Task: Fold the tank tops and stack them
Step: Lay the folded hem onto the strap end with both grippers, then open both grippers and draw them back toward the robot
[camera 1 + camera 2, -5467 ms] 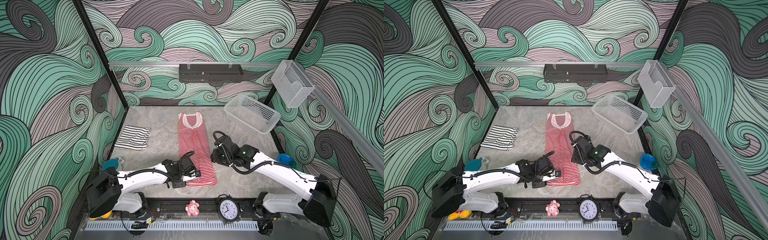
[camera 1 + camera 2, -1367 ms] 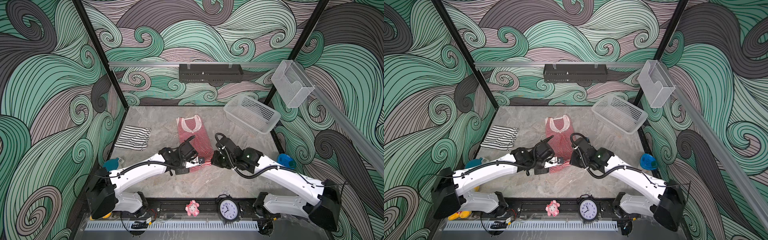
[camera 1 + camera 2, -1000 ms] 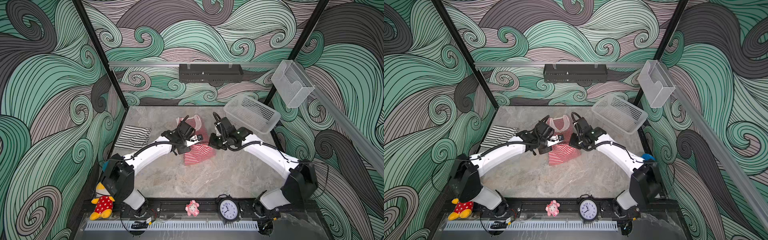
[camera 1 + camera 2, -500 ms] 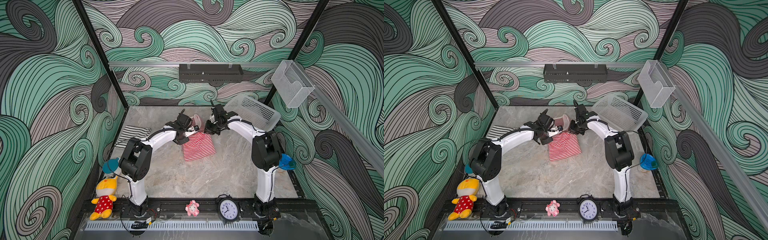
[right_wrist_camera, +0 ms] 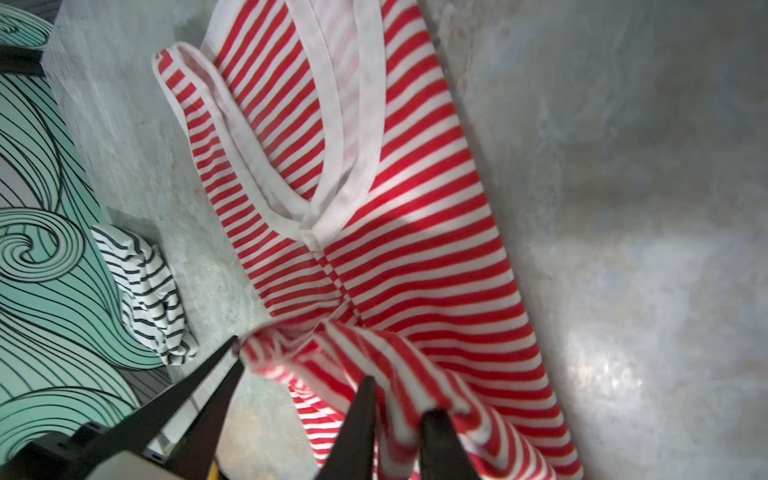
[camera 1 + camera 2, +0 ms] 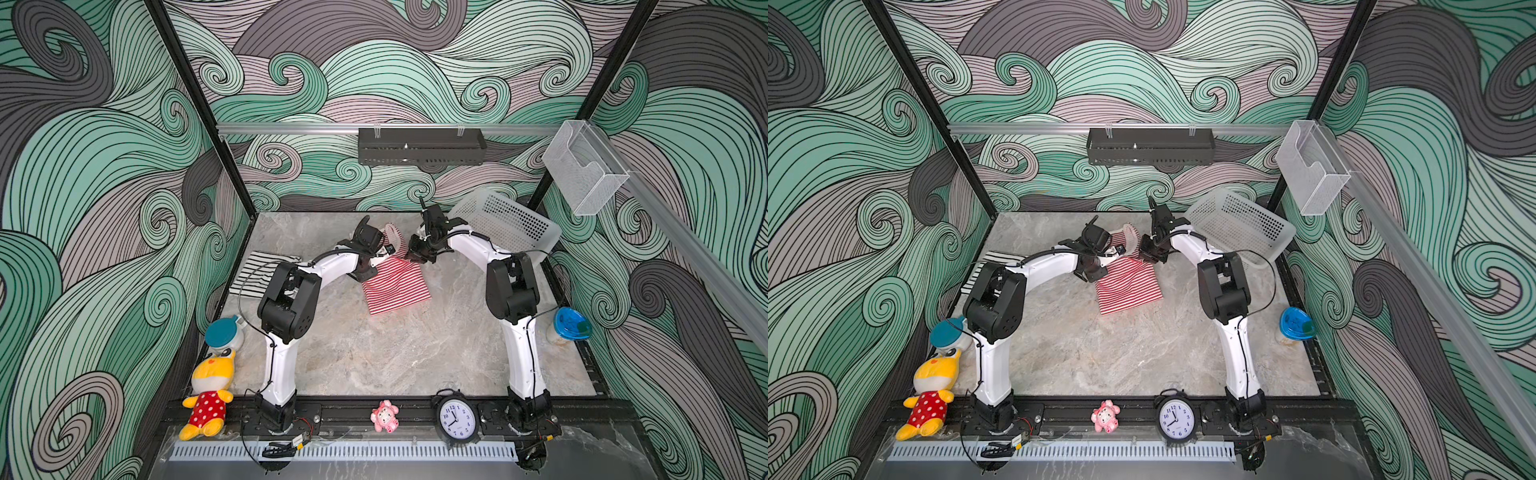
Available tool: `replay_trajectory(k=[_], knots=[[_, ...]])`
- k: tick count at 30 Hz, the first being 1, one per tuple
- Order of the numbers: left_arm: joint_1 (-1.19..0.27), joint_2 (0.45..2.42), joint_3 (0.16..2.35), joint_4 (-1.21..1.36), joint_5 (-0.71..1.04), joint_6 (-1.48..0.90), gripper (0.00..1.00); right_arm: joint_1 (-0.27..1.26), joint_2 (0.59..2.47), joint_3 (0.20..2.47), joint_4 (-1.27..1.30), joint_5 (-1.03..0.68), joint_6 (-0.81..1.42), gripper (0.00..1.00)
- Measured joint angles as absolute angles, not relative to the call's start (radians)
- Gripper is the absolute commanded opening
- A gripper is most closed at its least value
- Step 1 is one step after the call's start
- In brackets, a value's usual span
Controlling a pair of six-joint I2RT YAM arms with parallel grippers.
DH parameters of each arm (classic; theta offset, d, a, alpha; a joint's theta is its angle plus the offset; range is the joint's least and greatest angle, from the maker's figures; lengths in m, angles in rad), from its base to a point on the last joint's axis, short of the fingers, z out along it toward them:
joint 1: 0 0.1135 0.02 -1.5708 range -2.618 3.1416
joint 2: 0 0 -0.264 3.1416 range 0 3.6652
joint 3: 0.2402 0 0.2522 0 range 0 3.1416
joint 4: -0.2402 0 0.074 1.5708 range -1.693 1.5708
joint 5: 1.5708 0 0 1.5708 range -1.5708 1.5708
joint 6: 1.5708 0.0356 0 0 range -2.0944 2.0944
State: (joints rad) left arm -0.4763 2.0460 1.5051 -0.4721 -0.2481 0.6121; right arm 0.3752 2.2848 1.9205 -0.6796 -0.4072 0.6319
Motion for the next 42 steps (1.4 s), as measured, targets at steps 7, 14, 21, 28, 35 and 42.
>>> replay_trajectory(k=[7, 14, 21, 28, 35, 42], knots=[[-0.459, 2.012, 1.485, -0.375, -0.321, 0.545, 0.28, 0.358, 2.173, 1.797, -0.562, -0.419, 0.632, 0.33], [-0.461, 1.883, 1.436, -0.392, -0.21, 0.504, 0.27, 0.365, 2.07, 1.687, -0.492, -0.421, 0.644, 0.06], [-0.461, 1.937, 1.443, -0.4, -0.101, 0.488, 0.25, 0.365, 2.198, 1.688, -0.459, -0.429, 0.662, 0.03], [-0.459, 2.076, 1.478, -0.43, -0.093, 0.481, 0.24, 0.36, 2.301, 1.732, -0.482, -0.423, 0.666, 0.04], [-0.431, 2.122, 1.536, -0.486, -0.137, 0.48, 0.22, 0.348, 2.31, 1.776, -0.532, -0.395, 0.666, 0.07], [-0.383, 2.145, 1.568, -0.545, -0.191, 0.48, 0.21, 0.342, 2.31, 1.775, -0.547, -0.392, 0.665, 0.15]])
